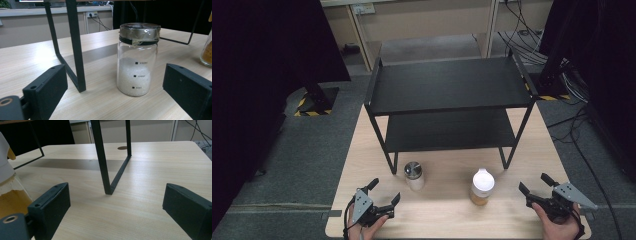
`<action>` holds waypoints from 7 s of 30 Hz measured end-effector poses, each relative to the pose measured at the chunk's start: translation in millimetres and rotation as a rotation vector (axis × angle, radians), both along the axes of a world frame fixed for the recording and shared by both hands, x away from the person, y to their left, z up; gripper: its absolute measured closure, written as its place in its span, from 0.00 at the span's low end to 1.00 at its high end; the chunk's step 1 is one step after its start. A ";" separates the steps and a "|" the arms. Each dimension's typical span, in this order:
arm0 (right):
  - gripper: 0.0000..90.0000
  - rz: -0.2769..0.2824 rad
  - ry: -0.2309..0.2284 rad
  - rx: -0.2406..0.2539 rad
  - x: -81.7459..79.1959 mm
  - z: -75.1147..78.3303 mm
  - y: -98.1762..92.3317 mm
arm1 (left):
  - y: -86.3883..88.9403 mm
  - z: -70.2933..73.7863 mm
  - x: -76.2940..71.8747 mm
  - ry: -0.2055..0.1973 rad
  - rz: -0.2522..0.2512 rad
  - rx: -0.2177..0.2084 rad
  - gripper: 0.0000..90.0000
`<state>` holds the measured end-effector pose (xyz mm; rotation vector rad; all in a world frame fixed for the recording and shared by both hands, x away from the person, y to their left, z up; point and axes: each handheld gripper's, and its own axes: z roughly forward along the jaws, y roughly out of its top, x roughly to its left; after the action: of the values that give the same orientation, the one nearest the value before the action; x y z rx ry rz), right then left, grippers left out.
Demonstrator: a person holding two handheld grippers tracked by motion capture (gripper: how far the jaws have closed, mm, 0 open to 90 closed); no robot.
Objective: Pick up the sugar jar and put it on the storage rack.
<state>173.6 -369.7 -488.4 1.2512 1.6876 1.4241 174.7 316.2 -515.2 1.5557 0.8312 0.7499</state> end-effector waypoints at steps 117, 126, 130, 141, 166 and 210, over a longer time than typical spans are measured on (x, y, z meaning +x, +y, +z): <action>0.08 0.022 0.024 0.030 5.2 1.0 -3.2 | -84.8 102.6 13.7 -0.207 0.084 -0.041 0.34; 0.08 0.022 0.026 0.028 5.4 1.4 -2.9 | -86.7 116.5 14.1 -0.213 0.097 -0.040 0.34; 0.08 0.022 0.028 0.028 5.6 1.7 -2.9 | -87.5 124.7 15.1 -0.217 0.102 -0.042 0.35; 0.08 0.027 0.029 0.030 6.2 1.7 -3.8 | -90.1 149.9 16.9 -0.233 0.102 -0.046 0.35; 0.08 0.027 0.033 0.030 7.0 2.2 -3.9 | -89.2 195.2 17.7 -0.265 0.105 -0.094 0.35; 0.08 0.024 0.039 0.042 7.6 2.2 -4.9 | -90.9 254.6 51.6 -0.251 0.163 -0.152 0.35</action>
<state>181.2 -374.6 -486.2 1.2937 1.7125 1.4645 226.3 225.3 -260.5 1.2398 0.8137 0.9564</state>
